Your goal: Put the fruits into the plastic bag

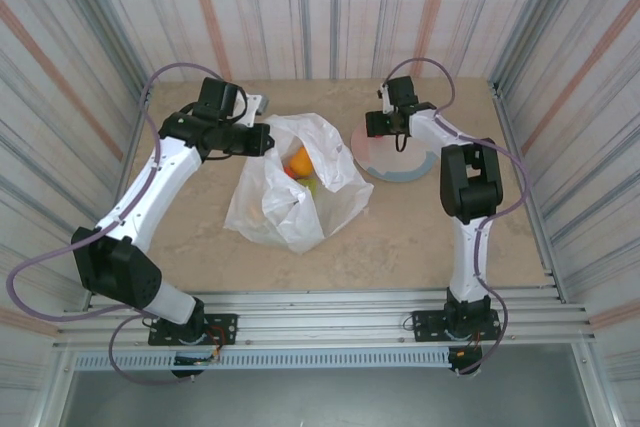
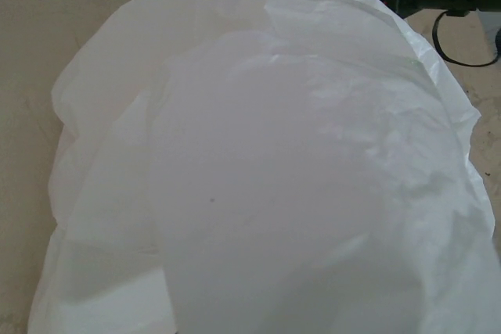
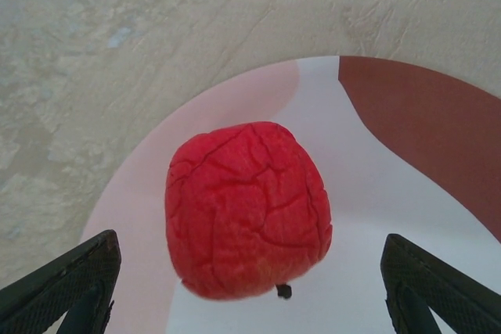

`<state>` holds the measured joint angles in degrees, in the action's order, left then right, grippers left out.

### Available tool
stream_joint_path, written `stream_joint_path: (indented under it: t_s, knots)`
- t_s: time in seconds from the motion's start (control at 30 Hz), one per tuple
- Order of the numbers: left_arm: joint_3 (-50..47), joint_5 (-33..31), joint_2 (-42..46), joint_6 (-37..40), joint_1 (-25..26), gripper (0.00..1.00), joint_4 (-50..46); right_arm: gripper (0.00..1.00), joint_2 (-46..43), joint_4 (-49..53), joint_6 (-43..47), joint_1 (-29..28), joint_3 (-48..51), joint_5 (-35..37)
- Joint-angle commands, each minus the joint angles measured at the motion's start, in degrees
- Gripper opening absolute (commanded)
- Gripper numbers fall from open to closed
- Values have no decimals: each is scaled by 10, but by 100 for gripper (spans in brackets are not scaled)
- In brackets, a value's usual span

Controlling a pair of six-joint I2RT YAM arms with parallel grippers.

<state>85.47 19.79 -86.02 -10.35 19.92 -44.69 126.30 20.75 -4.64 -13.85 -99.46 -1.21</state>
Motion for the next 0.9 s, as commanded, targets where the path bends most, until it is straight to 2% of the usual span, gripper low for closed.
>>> stream_joint_path:
  t_s: [0.0,0.23,0.43,0.87]
  knots:
    - [-10,7,5,8,3,0,1,86,29,52,20,0,-51,-3]
    - [-14,8,5,11,5,0,1,80,95,148,16,-6,-164,25]
    - [-16,14,3,14,6,0,2,74,128,185,18,-10,-216,28]
    - [-18,16,1,16,6,0,2,55,120,203,20,-9,-222,21]
